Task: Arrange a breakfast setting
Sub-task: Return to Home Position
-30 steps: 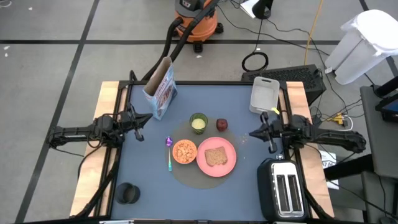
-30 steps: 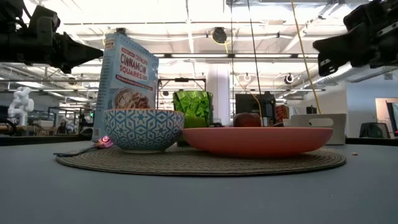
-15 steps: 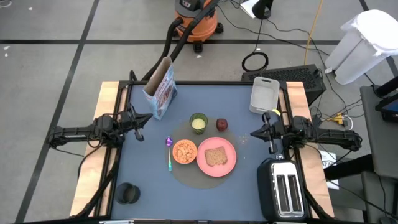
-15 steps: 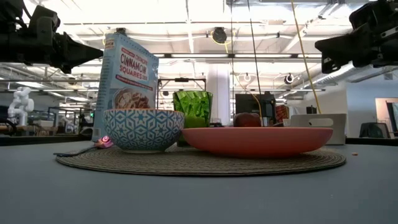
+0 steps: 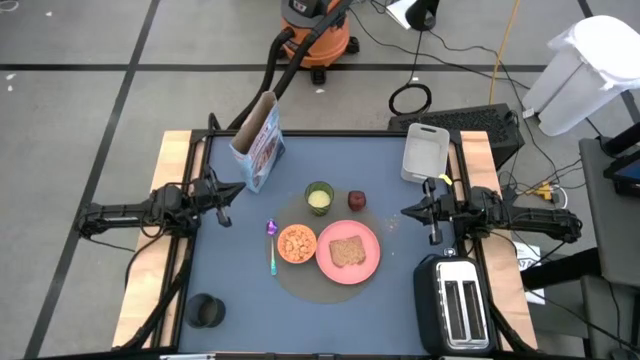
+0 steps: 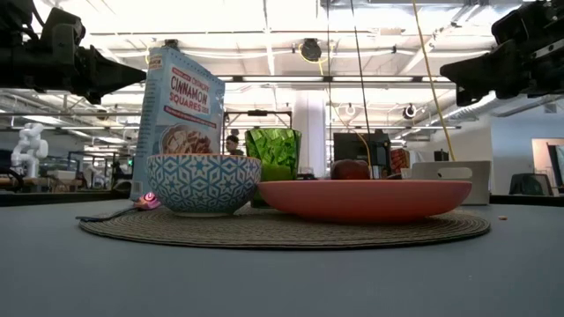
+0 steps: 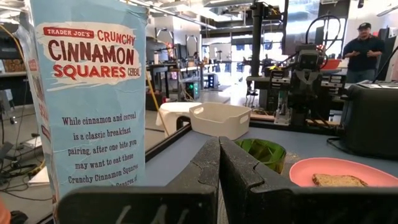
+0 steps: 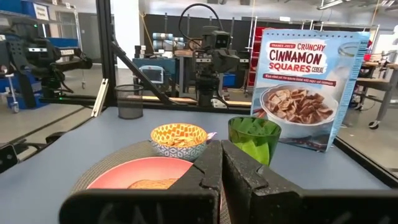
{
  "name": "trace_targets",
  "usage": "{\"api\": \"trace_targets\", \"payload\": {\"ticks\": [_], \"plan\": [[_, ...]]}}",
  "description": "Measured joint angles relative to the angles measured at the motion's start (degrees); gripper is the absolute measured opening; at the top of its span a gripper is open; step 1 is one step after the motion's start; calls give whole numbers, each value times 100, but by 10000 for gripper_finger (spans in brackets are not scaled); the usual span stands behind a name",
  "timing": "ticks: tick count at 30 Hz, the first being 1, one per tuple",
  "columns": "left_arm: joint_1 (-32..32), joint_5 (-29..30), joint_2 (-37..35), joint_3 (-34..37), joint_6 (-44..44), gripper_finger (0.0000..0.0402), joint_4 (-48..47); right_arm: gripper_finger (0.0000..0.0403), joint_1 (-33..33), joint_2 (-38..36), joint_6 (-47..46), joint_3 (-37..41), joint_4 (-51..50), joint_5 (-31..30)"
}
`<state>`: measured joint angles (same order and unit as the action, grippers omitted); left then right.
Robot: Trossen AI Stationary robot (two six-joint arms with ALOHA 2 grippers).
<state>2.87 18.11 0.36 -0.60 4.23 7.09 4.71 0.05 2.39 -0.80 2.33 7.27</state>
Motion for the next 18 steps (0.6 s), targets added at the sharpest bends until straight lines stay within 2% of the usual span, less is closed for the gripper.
{"api": "trace_targets", "payload": {"ticks": [18], "plan": [[0,0,0,0,0,5,0,0,4,64,-17,0,0,20]]}}
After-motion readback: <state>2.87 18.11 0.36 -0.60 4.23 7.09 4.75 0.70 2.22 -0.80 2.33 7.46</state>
